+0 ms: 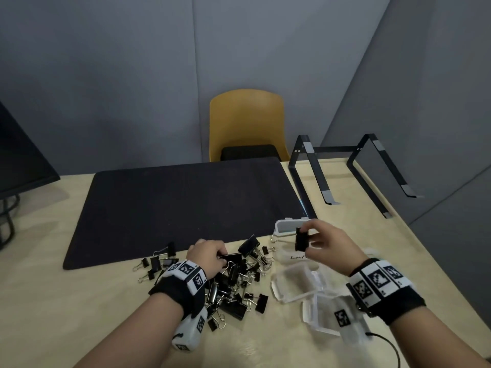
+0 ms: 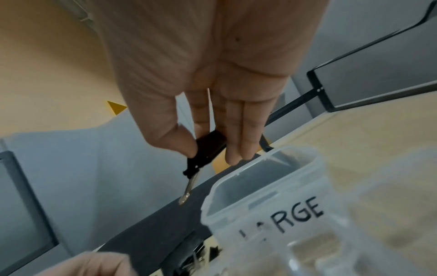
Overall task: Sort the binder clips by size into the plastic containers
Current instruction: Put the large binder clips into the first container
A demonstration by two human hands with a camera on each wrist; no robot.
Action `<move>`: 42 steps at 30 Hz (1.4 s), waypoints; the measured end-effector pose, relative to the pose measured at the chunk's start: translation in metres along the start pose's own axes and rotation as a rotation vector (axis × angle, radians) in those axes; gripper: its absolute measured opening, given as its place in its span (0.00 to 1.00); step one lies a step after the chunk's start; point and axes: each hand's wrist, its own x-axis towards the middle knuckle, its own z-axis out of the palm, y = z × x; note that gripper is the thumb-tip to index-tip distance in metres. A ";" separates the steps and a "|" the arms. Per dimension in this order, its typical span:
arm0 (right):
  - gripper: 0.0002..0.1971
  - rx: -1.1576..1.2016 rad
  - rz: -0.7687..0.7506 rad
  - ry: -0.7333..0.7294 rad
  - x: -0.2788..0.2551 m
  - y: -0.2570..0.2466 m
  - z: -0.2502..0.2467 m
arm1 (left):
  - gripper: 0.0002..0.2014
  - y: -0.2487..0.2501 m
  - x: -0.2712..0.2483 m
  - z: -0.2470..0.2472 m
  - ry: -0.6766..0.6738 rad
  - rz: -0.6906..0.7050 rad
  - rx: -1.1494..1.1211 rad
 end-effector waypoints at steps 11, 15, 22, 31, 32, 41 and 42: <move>0.19 -0.476 0.074 -0.088 0.021 0.018 -0.033 | 0.04 0.003 -0.006 -0.011 -0.095 -0.058 0.033; 0.17 -0.554 0.075 -0.160 0.029 0.025 -0.028 | 0.05 0.004 -0.006 -0.015 -0.099 -0.024 0.039; 0.16 -0.666 0.097 -0.194 0.044 0.037 -0.020 | 0.15 0.003 0.003 -0.015 -0.195 0.041 0.066; 0.11 -0.792 0.156 -0.260 0.054 0.032 -0.010 | 0.13 -0.001 0.011 -0.022 -0.275 -0.019 0.020; 0.11 -0.783 0.165 -0.259 0.054 0.032 -0.009 | 0.11 -0.002 0.011 -0.022 -0.262 -0.022 -0.004; 0.15 -0.764 0.294 -0.217 0.050 0.035 -0.002 | 0.06 0.008 0.006 -0.036 -0.109 -0.010 -0.232; 0.13 -0.753 0.244 -0.169 0.050 0.035 -0.003 | 0.06 0.010 0.005 -0.039 -0.075 -0.007 -0.221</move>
